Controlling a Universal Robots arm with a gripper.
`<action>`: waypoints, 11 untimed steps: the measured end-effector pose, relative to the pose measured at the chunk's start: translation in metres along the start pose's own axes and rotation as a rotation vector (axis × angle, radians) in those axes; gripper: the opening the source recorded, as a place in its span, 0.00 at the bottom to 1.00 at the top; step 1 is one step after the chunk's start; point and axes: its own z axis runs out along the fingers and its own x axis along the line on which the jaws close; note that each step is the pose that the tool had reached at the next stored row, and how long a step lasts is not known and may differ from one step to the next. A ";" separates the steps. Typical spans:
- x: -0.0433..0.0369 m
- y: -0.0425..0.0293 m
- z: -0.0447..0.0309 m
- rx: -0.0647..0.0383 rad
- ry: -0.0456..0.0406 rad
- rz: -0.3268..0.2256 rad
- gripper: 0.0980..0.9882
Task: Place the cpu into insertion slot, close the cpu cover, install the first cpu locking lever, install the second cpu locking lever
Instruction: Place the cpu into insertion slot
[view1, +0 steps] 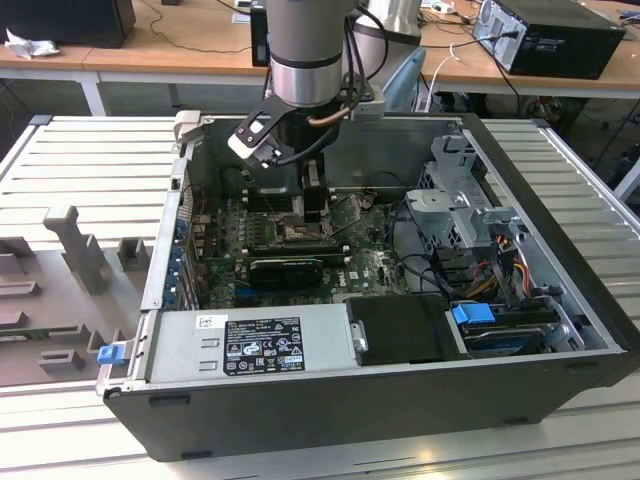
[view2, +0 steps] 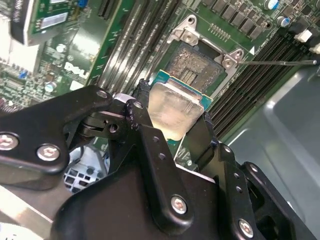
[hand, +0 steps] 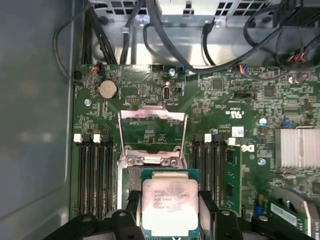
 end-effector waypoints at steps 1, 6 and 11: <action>0.0009 -0.0005 0.0017 0.000 0.0000 0.000 0.50; 0.0067 -0.0030 0.0126 0.000 0.0000 0.000 0.50; 0.0130 -0.0065 0.0269 0.000 0.0001 0.000 0.50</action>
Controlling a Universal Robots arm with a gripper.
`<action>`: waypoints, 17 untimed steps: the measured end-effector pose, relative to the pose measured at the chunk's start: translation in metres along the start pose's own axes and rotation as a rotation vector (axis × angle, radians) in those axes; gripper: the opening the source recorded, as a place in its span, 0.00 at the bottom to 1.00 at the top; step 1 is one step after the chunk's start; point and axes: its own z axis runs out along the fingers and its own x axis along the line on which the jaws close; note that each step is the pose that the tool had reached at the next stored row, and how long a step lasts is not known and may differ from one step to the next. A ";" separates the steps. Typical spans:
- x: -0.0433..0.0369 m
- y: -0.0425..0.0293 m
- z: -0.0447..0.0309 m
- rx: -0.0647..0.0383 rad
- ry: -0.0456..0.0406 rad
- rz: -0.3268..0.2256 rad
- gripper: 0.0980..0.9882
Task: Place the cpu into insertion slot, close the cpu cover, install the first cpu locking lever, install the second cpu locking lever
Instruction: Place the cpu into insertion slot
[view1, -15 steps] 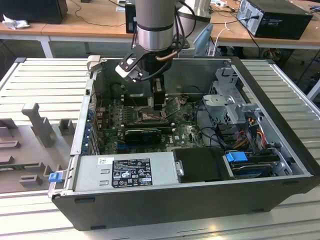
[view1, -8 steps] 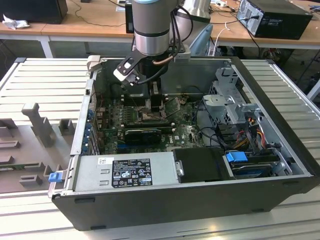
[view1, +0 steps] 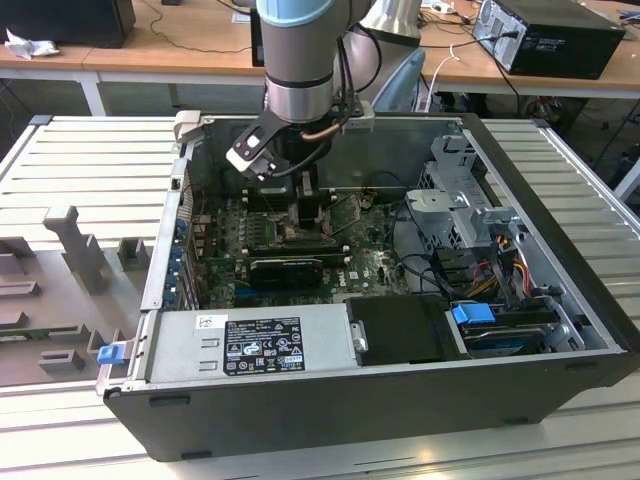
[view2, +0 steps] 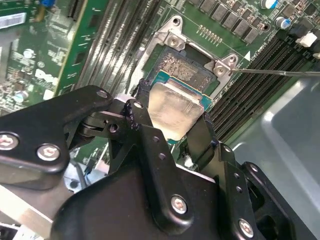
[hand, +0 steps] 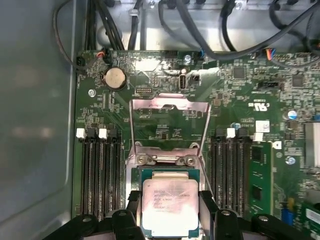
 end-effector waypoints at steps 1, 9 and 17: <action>0.0003 -0.0008 0.0017 0.000 0.0001 0.000 0.50; 0.0013 -0.0048 0.0109 0.000 -0.0002 0.003 0.50; 0.0017 -0.0065 0.0182 0.000 -0.0017 0.017 0.50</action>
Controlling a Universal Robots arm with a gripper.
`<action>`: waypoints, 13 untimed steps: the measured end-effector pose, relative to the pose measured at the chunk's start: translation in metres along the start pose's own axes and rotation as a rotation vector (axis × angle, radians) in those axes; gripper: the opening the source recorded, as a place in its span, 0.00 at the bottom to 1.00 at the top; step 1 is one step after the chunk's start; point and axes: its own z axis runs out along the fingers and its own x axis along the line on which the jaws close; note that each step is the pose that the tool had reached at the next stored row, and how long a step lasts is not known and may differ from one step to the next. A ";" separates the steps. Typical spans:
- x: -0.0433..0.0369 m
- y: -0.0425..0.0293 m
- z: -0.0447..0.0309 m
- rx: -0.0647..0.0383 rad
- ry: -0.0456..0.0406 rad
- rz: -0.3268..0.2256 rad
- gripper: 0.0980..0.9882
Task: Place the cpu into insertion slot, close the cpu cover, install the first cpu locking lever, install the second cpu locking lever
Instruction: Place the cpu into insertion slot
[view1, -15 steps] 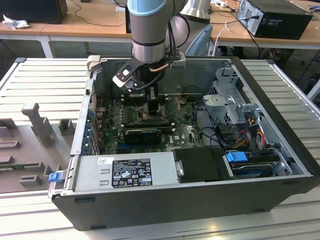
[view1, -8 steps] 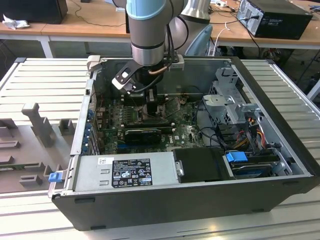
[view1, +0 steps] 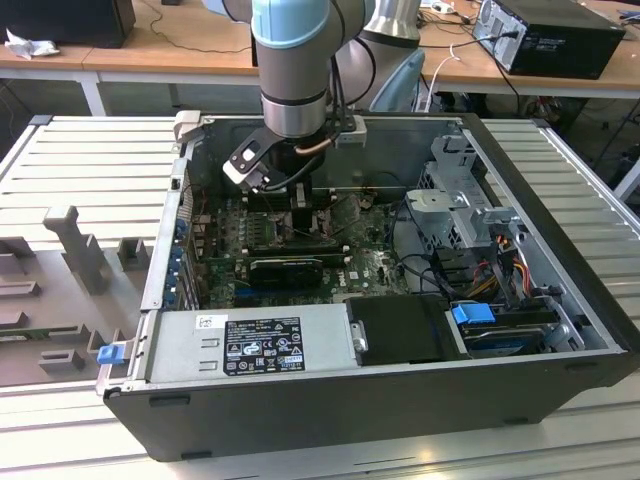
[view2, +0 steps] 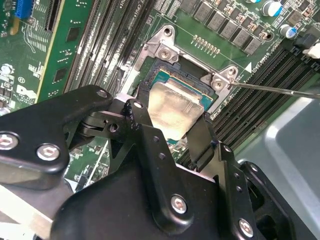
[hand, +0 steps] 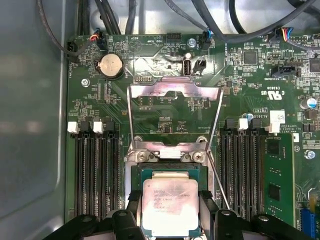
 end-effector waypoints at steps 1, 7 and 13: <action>0.0000 0.0000 0.0005 0.000 0.0000 0.001 0.50; 0.0000 -0.0002 0.0039 0.000 -0.0103 0.002 0.50; 0.0007 0.0000 0.0052 0.000 -0.0211 0.001 0.50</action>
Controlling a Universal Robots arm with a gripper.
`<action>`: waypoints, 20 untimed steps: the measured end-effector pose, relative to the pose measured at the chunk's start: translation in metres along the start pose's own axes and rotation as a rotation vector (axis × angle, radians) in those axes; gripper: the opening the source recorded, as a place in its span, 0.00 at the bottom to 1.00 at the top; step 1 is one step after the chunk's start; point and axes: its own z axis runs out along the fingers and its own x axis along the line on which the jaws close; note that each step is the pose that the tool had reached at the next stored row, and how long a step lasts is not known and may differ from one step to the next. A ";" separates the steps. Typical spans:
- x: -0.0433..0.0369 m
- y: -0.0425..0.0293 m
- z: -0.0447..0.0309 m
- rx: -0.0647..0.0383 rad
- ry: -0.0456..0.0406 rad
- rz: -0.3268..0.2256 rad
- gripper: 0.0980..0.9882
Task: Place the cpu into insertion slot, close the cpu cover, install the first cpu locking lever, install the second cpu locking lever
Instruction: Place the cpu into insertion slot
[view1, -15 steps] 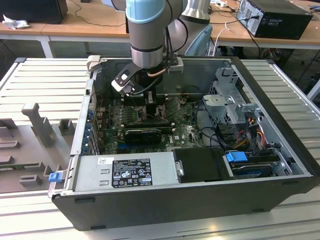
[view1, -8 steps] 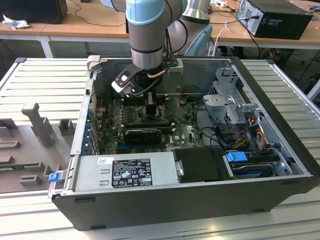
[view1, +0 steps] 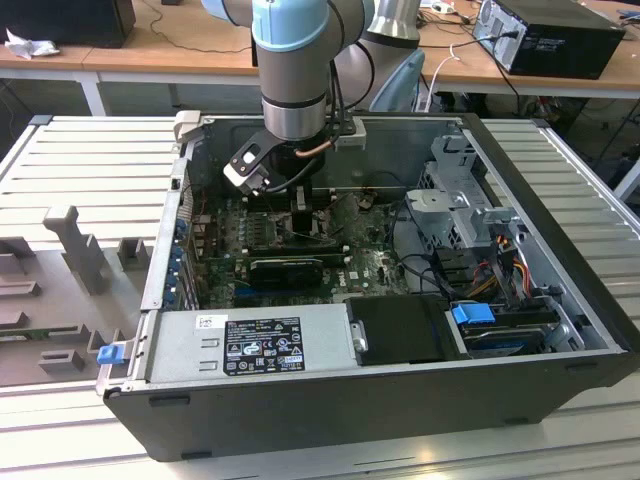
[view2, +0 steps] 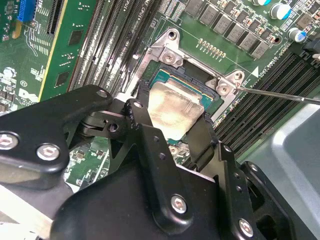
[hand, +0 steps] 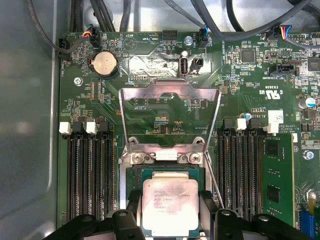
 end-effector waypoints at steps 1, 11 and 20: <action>0.0004 0.0000 0.0005 0.000 -0.0001 0.000 0.50; 0.0018 -0.0002 0.0032 0.000 -0.0001 0.000 0.50; 0.0049 0.0009 0.0033 0.000 0.0000 0.000 0.58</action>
